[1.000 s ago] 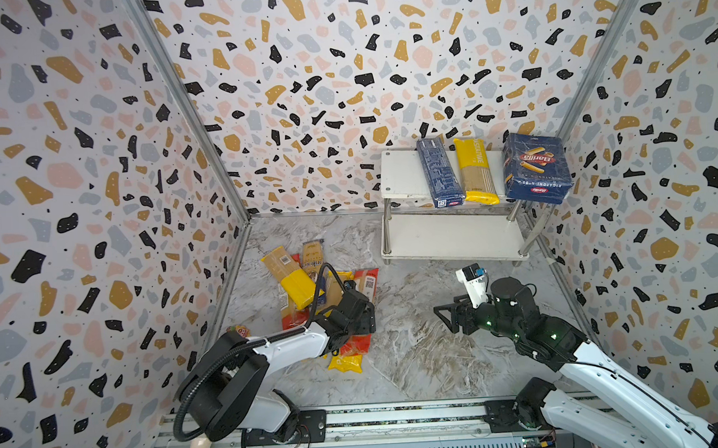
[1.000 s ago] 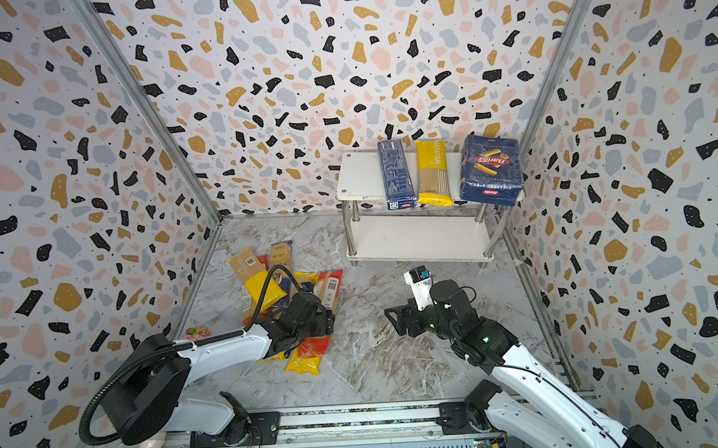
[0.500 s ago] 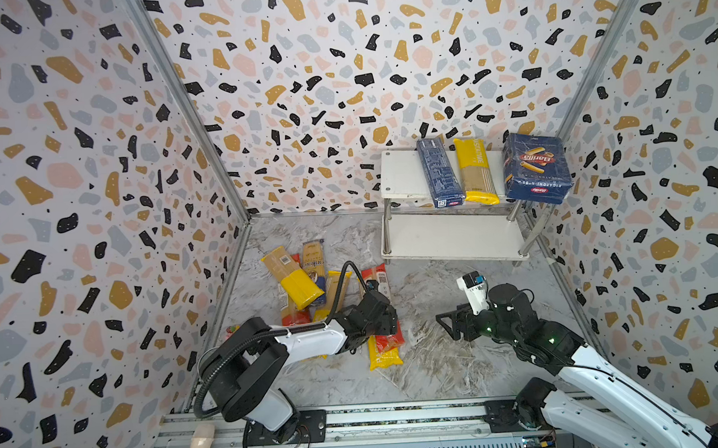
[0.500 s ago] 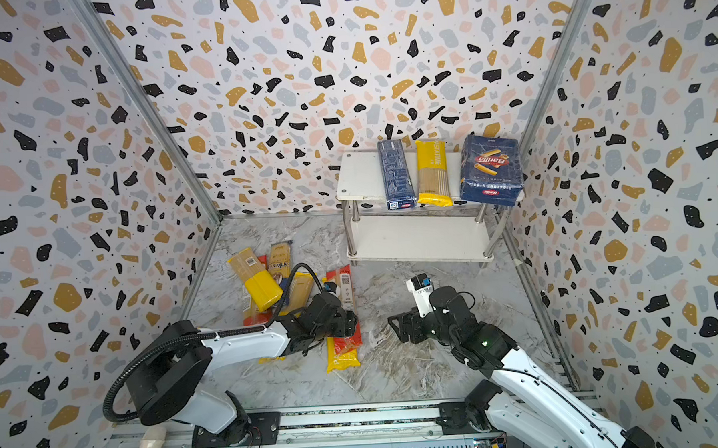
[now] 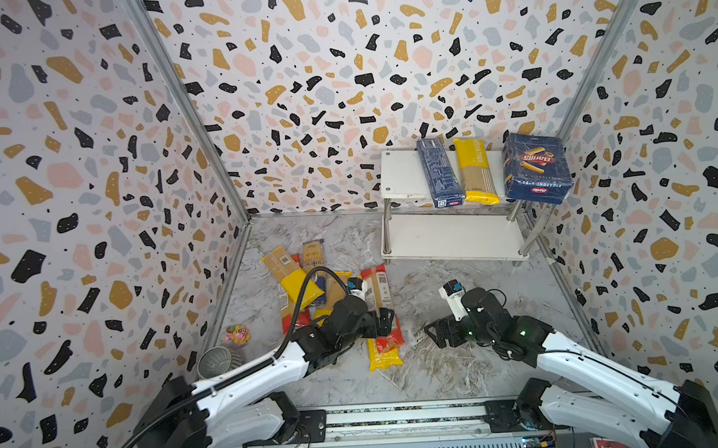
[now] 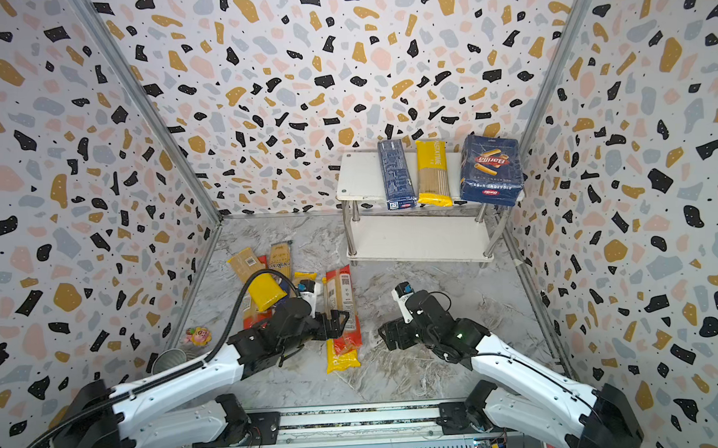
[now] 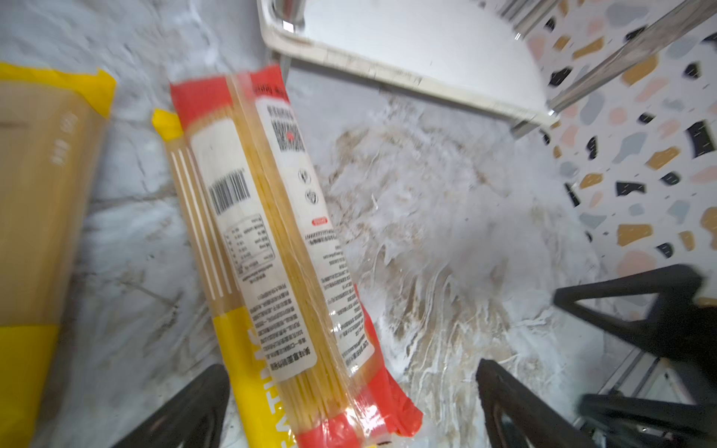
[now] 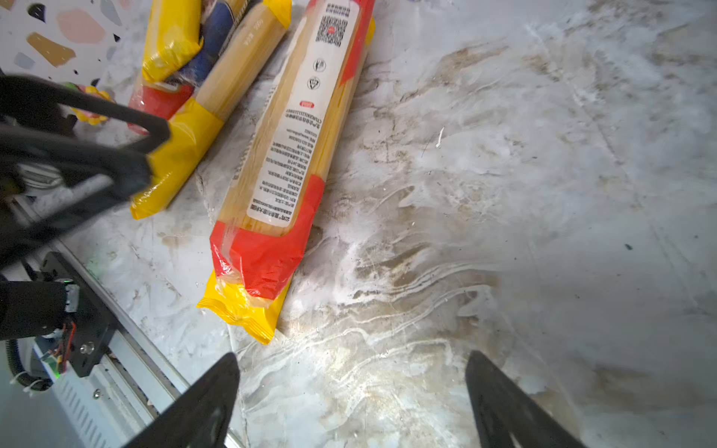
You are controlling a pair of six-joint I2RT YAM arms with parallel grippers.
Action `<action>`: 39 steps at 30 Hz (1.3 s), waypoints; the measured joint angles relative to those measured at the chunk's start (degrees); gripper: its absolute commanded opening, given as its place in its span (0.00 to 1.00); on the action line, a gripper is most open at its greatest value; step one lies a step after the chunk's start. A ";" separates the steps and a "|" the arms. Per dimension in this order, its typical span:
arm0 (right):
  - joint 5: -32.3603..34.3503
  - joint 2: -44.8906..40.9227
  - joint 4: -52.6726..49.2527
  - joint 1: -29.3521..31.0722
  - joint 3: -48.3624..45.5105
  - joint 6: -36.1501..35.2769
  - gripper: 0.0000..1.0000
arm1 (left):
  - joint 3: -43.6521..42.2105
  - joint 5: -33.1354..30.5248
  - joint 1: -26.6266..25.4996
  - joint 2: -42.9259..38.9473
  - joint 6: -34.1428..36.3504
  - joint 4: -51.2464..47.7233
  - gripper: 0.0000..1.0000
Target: Place and organize the pasta boxes and bags onto the shelf
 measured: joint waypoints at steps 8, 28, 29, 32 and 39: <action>4.24 15.78 3.87 8.00 5.81 2.84 0.96 | -0.02 -2.71 5.49 -15.19 0.70 -11.52 0.99; 7.02 45.90 6.36 11.61 26.18 4.02 0.99 | -0.39 -3.61 6.73 -35.69 -0.50 -26.08 0.99; 7.04 46.82 6.27 11.61 26.58 4.15 1.00 | -0.39 -3.56 6.73 -35.74 -0.48 -26.21 1.00; 7.39 48.30 6.14 11.61 27.54 4.15 0.96 | -0.39 -3.30 6.73 -35.74 -0.48 -26.34 1.00; 7.58 48.35 5.97 11.02 28.09 3.52 0.57 | -0.39 -2.80 6.73 -35.85 -0.48 -26.60 1.00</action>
